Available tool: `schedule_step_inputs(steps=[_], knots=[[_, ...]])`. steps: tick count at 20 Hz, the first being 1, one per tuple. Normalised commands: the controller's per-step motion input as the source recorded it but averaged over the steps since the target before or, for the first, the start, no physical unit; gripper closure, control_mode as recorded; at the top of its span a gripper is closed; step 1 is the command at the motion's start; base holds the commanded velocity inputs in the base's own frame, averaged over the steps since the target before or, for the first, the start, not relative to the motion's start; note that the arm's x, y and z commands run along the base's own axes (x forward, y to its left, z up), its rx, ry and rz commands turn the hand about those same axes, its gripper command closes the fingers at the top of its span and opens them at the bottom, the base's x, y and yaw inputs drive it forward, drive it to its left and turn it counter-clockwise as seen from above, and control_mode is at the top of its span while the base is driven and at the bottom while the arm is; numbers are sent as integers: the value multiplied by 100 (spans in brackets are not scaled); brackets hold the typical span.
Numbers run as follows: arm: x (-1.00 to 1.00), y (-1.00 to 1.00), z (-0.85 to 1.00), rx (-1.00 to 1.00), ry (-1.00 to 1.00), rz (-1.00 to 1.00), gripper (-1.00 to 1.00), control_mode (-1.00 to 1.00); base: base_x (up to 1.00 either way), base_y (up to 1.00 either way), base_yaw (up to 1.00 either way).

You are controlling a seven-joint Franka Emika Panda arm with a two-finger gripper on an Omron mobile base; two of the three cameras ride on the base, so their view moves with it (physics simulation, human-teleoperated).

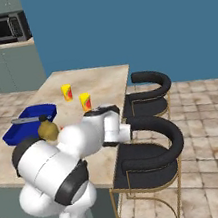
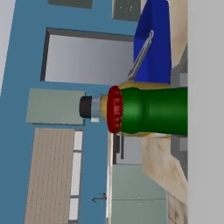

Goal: Place the drinks on the dining counter in a tight cluster.

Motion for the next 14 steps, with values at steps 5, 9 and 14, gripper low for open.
schedule_step_inputs(steps=[5,9,14], knots=[[14,16,-14,-5,0,0,100,-100,0,0,0],[12,8,-16,-5,0,0,100,-100,0,0,0],[10,0,-13,-1,0,0,100,-100,0,0,0]])
